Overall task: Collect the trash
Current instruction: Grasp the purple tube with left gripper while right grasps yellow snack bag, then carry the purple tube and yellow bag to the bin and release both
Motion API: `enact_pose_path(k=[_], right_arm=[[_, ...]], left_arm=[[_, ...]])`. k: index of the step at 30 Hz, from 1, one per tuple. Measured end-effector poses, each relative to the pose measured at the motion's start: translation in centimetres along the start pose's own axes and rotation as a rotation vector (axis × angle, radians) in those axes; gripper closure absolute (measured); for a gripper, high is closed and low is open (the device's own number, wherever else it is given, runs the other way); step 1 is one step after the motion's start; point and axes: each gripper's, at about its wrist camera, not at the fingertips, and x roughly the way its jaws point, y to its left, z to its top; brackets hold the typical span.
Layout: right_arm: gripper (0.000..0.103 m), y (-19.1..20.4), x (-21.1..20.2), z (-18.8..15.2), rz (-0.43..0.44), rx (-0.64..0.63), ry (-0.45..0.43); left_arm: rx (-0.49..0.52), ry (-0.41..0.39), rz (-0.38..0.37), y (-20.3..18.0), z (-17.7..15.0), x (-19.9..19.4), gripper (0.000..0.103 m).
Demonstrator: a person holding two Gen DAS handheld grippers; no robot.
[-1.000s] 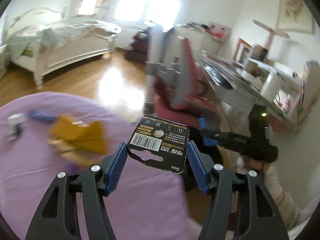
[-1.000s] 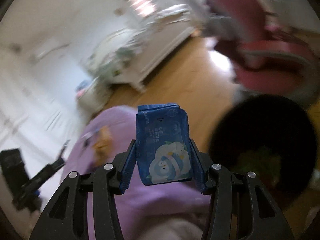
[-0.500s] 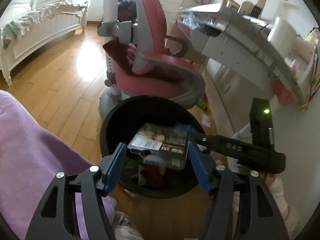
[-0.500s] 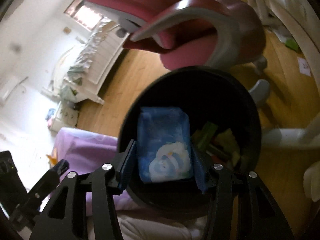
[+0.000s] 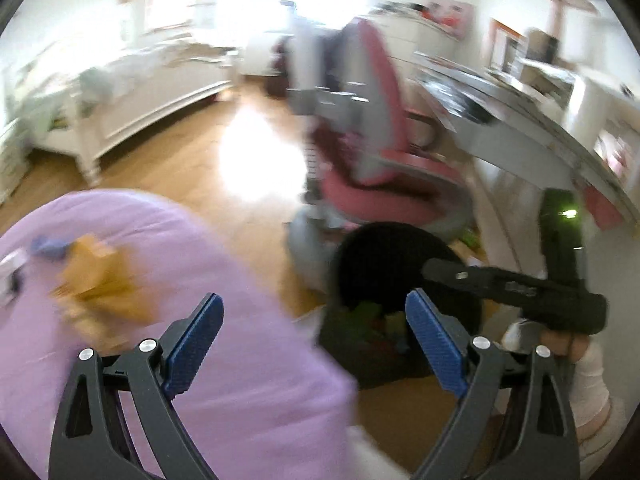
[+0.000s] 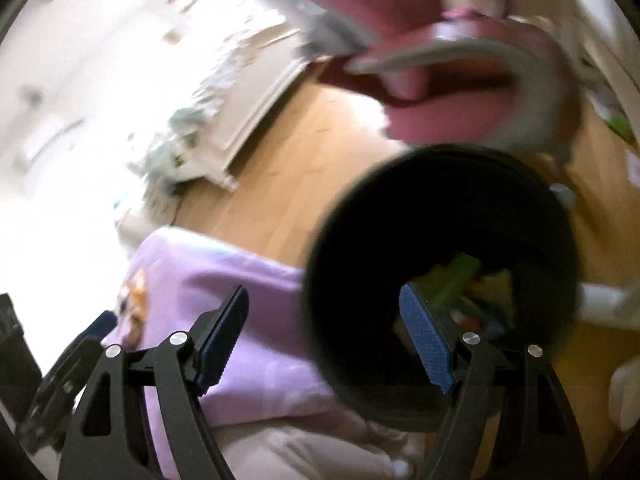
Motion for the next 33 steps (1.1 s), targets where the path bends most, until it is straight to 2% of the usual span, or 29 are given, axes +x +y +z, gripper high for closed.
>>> enact_pose_path(k=[4, 8, 12, 15, 17, 20, 21, 23, 24, 25, 27, 28, 33], right_arm=[[0.026, 7.7, 1.9, 0.6, 0.095, -0.172, 0.036], [0.026, 14.2, 4.4, 0.6, 0.157, -0.309, 0.079], [0.026, 19.8, 8.8, 0.3, 0.2, -0.401, 0.146], [0.03, 22.4, 12.0, 0.0, 0.191, -0.42, 0.193], [0.035, 23.0, 13.7, -0.2, 0.165, -0.44, 0.219], [0.048, 24.1, 15.3, -0.8, 0.154, -0.465, 0.249], [0.05, 24.5, 15.5, -1.0, 0.156, -0.484, 0.255], [0.067, 25.2, 15.7, -1.4, 0.158, -0.509, 0.253], [0.072, 25.3, 15.7, -1.6, 0.162, -0.518, 0.255], [0.086, 25.4, 15.6, -1.6, 0.168, -0.517, 0.255], [0.097, 25.2, 15.1, -1.4, 0.197, -0.506, 0.239], [0.099, 24.9, 14.3, -1.3, 0.222, -0.495, 0.226], [0.099, 23.6, 10.5, -0.5, 0.295, -0.442, 0.165]], left_arm=[[-0.089, -0.019, 0.131, 6.9, -1.6, -3.2, 0.011], [-0.139, 0.0, 0.216, 12.2, -3.4, -5.0, 0.011], [-0.149, 0.065, 0.231, 14.8, -4.9, -4.9, 0.012], [-0.115, 0.105, 0.238, 15.4, -5.5, -4.4, 0.013], [-0.096, 0.134, 0.233, 15.6, -5.9, -4.0, 0.032], [-0.099, 0.174, 0.184, 16.0, -6.3, -3.2, 0.046], [-0.096, 0.171, 0.179, 16.0, -6.3, -3.1, 0.047], [-0.083, 0.168, 0.184, 15.7, -6.2, -3.1, 0.054], [-0.093, 0.163, 0.168, 15.8, -6.1, -3.1, 0.064], [-0.109, 0.161, 0.149, 16.0, -6.0, -3.2, 0.078], [-0.135, 0.158, 0.128, 16.3, -6.0, -3.3, 0.078], [-0.139, 0.15, 0.124, 16.4, -6.0, -3.5, 0.078], [-0.161, 0.078, 0.088, 15.4, -5.9, -5.6, 0.079]])
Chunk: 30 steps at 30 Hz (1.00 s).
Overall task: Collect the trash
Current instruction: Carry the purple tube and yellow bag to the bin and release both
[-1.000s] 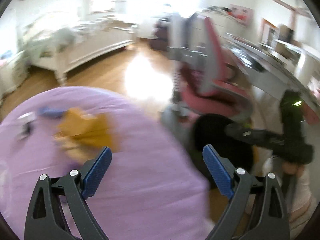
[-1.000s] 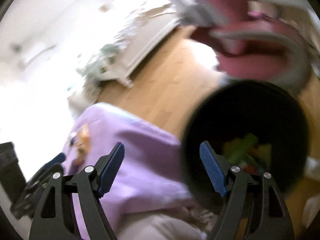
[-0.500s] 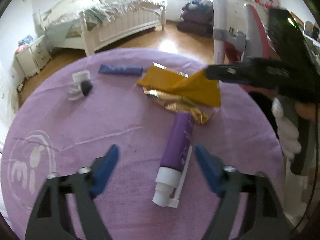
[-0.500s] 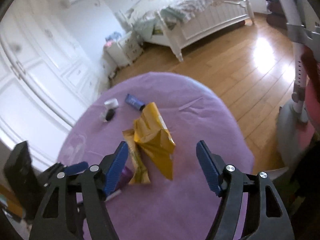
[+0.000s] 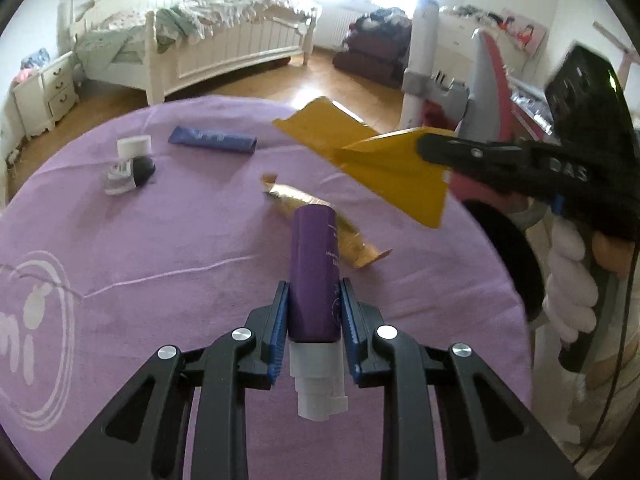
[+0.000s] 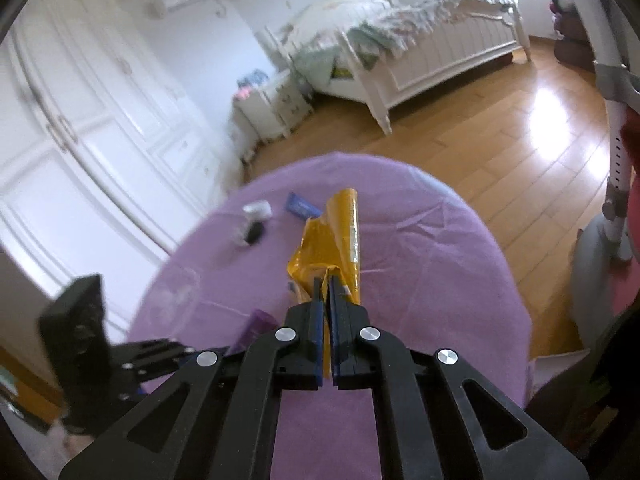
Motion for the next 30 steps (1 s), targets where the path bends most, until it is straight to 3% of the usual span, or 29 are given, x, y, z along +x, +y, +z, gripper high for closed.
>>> enact_pose_path(k=[6, 14, 23, 30], right_arm=[[0.099, -2.1, -6.5, -1.4, 0.02, 0.09, -0.115], [0.099, -8.1, -16.0, -5.5, -0.133, 0.21, -0.243], [0.099, -16.1, -24.4, -11.5, -0.316, 0.382, -0.326], [0.099, -19.8, -26.0, -15.6, -0.373, 0.467, -0.313]], left_arm=[[0.007, -0.074, -0.073, -3.0, 1.6, -2.0, 0.079], [0.075, -0.107, -0.206, -10.8, 4.9, -1.0, 0.079], [0.197, -0.012, -0.4, -22.4, 5.4, 5.0, 0.078], [0.226, 0.086, -0.458, -26.8, 4.5, 9.3, 0.078]])
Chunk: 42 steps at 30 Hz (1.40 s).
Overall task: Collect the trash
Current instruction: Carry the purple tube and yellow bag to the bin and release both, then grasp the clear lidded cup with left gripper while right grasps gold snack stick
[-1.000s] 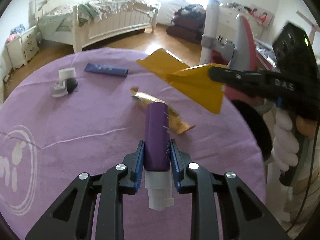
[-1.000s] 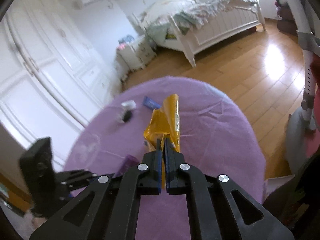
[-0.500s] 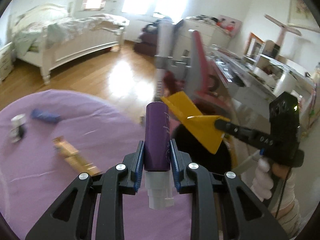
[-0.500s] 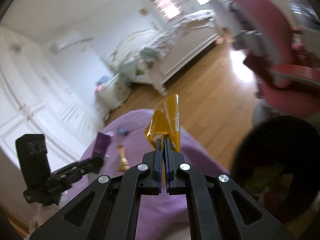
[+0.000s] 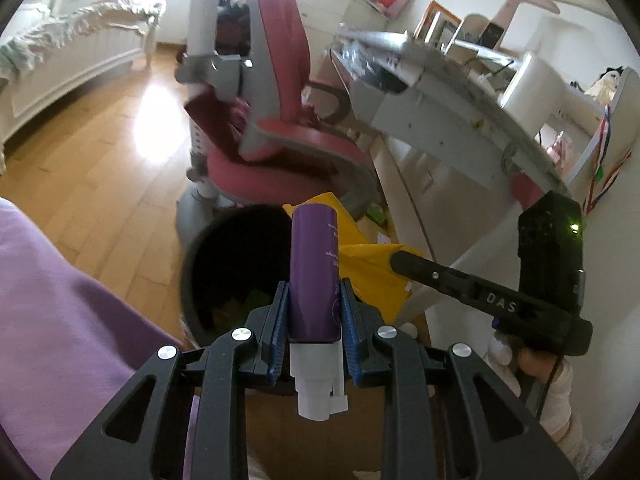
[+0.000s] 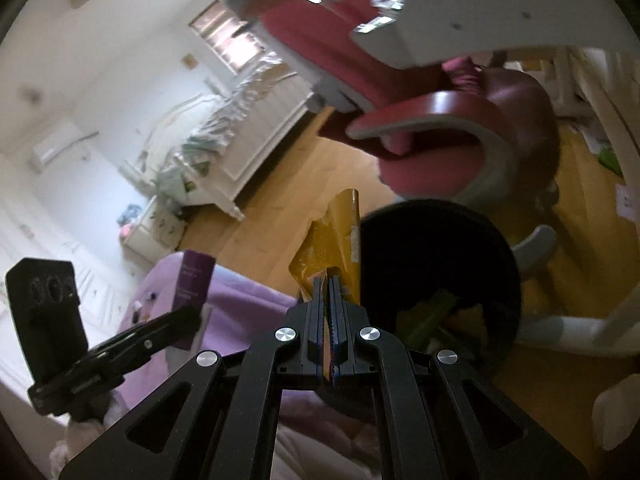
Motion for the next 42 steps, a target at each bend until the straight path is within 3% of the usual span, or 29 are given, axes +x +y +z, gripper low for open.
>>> enact_pose_path(k=[4, 7, 9, 10, 11, 12, 13, 14, 15, 22, 29, 35, 42], right_arm=[[0.099, -1.1, 0.6, -0.2, -0.016, 0.028, 0.009], [0.099, -1.8, 0.9, -0.3, -0.034, 0.042, 0.015], [0.099, -1.8, 1.1, 0.0, -0.054, 0.051, 0.024], [0.095, -2.1, 1.3, 0.0, -0.063, 0.059, 0.033], [0.079, -2.2, 1.5, 0.1, -0.071, 0.064, 0.038], [0.067, -2.3, 1.7, 0.1, -0.083, 0.069, 0.042], [0.048, -2.3, 1.8, 0.1, -0.094, 0.074, 0.044], [0.039, -2.2, 1.8, 0.1, -0.087, 0.082, 0.036], [0.036, -1.9, 1.8, 0.0, -0.078, 0.083, 0.031], [0.036, 4.3, 4.4, 0.0, -0.012, -0.044, 0.081], [0.036, 15.3, 7.8, -0.7, 0.138, -0.247, 0.144], [0.036, 23.1, 10.6, -2.1, 0.231, -0.353, 0.191], [0.036, 28.4, 13.4, -3.5, 0.257, -0.419, 0.23]], left_arm=[[-0.001, 0.035, -0.005, -0.4, 0.1, 2.1, 0.078], [0.004, 0.046, 0.035, -0.7, 0.5, 3.2, 0.074], [-0.003, 0.059, 0.069, -0.6, 0.7, 3.5, 0.055], [-0.006, 0.054, 0.089, -0.5, 0.7, 3.3, 0.034], [0.001, 0.025, 0.109, -0.4, 0.7, 2.6, 0.021], [0.011, 0.001, 0.119, -0.4, 0.8, 2.0, 0.019], [0.024, -0.02, 0.13, -0.4, 0.8, 1.1, 0.018], [0.03, -0.027, 0.14, -0.3, 0.9, 0.7, 0.018], [0.032, -0.034, 0.16, 0.0, 1.0, -0.1, 0.018], [-0.072, -0.141, 0.287, 5.9, 0.6, -7.0, 0.018], [-0.2, -0.239, 0.486, 12.8, -1.5, -15.2, 0.018], [-0.231, -0.261, 0.629, 15.6, -3.6, -19.3, 0.018], [-0.232, -0.264, 0.696, 17.8, -5.2, -21.6, 0.018]])
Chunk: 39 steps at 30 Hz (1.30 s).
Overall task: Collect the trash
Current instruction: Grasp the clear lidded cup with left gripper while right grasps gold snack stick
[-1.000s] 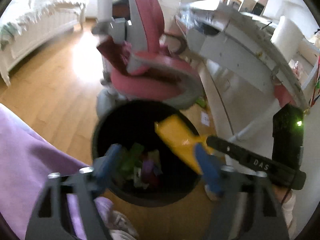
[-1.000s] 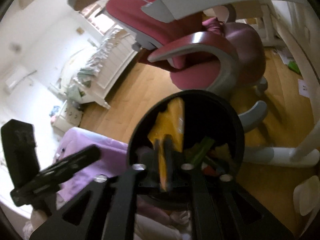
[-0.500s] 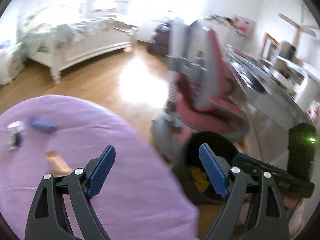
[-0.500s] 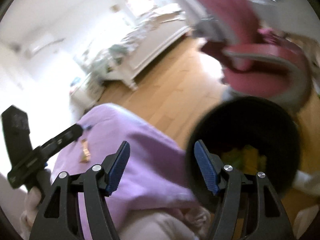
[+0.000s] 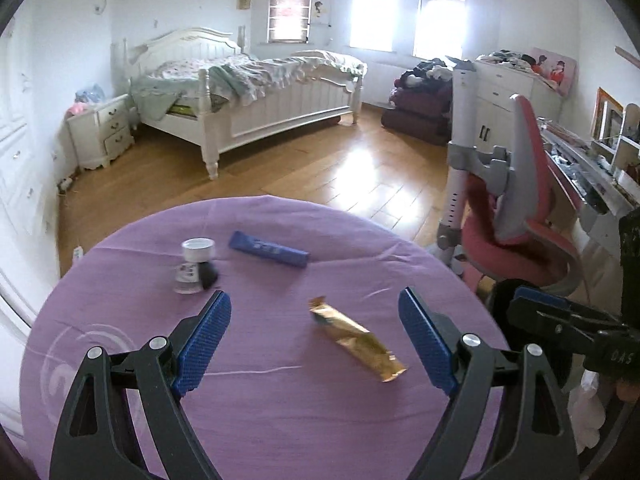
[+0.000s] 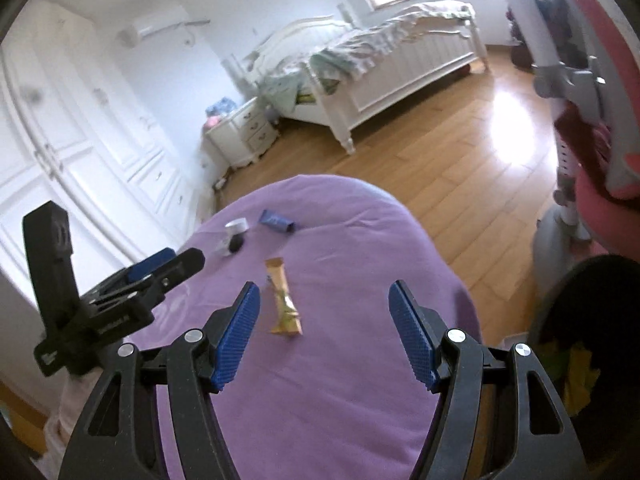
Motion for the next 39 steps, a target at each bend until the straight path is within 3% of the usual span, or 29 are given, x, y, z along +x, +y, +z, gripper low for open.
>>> enact_pose_path(k=[15, 21, 26, 32, 34, 36, 37, 39], right_arm=[[0.036, 2.5, 5.3, 0.5, 0.028, -0.056, 0.081], [0.036, 4.4, 9.1, 0.6, 0.044, -0.144, 0.186], [0.036, 5.7, 12.6, 0.4, 0.024, -0.201, 0.271], [0.037, 6.3, 14.2, 0.0, -0.038, -0.241, 0.289], [0.047, 6.5, 14.2, -0.2, -0.069, -0.264, 0.28], [0.062, 6.7, 14.1, -0.5, -0.108, -0.294, 0.266], [0.074, 6.6, 14.2, -0.6, -0.118, -0.303, 0.263], [0.089, 6.2, 13.8, -0.8, -0.112, -0.288, 0.26]], left_arm=[[-0.037, 0.046, 0.042, 4.9, -0.5, 2.3, 0.018], [-0.18, 0.136, 0.109, 11.6, -0.2, 6.3, 0.018], [-0.153, 0.196, 0.112, 12.7, 0.0, 8.8, 0.018], [-0.114, 0.223, 0.142, 12.6, 0.9, 11.1, 0.018], [-0.083, 0.234, 0.16, 12.3, 1.1, 11.6, 0.021], [-0.045, 0.227, 0.162, 11.9, 1.0, 11.4, 0.033], [-0.031, 0.224, 0.162, 11.7, 1.0, 11.1, 0.047], [-0.026, 0.236, 0.158, 11.5, 0.8, 10.6, 0.05]])
